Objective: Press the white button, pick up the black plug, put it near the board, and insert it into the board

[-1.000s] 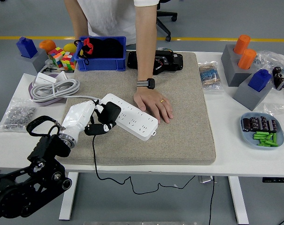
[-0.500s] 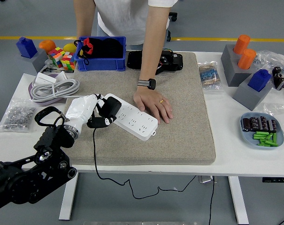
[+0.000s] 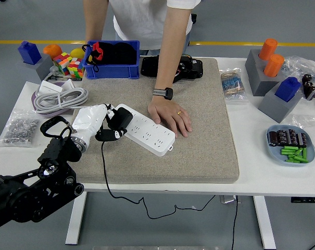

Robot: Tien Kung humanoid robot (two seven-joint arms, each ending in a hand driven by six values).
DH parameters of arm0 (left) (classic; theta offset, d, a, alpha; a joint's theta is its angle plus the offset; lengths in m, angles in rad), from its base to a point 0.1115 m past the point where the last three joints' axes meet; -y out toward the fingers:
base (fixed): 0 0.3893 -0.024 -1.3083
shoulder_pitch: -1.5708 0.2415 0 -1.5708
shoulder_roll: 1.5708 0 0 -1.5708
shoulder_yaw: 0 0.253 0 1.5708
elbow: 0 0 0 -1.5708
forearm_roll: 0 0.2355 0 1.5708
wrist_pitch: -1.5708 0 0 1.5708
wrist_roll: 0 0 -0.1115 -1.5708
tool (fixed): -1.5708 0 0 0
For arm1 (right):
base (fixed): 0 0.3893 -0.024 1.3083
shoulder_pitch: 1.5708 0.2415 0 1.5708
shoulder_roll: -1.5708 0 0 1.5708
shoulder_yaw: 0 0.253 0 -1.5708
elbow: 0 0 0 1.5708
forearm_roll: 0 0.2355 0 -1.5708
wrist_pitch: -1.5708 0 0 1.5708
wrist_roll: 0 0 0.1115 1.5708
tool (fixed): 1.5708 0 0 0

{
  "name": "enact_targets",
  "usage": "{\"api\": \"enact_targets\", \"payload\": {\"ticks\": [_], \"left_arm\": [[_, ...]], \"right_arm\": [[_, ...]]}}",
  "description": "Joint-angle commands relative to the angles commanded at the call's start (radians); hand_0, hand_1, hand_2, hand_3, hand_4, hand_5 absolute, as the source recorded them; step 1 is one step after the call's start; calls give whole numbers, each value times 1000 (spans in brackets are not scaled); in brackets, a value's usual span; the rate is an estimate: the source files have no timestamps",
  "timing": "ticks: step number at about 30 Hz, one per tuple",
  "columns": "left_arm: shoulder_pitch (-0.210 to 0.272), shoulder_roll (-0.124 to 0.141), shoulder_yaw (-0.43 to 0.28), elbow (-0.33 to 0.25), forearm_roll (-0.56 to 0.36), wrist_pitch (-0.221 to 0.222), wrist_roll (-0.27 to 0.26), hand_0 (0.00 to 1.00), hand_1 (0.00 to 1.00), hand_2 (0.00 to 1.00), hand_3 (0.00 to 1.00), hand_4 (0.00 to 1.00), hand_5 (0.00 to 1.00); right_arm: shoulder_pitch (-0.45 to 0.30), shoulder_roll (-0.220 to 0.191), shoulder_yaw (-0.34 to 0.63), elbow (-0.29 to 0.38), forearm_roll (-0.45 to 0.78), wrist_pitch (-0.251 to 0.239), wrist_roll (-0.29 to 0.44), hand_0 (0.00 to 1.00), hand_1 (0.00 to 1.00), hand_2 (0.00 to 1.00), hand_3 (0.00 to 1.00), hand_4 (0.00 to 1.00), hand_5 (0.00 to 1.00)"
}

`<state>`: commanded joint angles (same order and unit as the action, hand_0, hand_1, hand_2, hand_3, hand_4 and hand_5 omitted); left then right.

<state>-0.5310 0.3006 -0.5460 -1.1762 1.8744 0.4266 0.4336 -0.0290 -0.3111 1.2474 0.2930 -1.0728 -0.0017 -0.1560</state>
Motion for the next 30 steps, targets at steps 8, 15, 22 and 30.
{"api": "enact_targets", "payload": {"ticks": [8,15,22,30], "left_arm": [[-5,5,9,10,-1,-2,0,287,313,365,552,674,2],[-5,8,13,11,-4,-5,0,288,311,365,552,675,2],[-2,14,11,0,-1,-10,7,286,311,364,552,677,2],[-4,12,19,5,-4,-16,15,280,311,366,552,684,2]], "right_arm": [[2,0,1,0,0,-1,1,657,658,623,606,685,467],[2,0,0,1,0,-1,1,657,657,623,607,685,466],[1,1,-1,0,0,-1,1,657,657,623,606,684,467],[2,1,-2,1,1,-1,2,658,657,622,606,684,465]]}}
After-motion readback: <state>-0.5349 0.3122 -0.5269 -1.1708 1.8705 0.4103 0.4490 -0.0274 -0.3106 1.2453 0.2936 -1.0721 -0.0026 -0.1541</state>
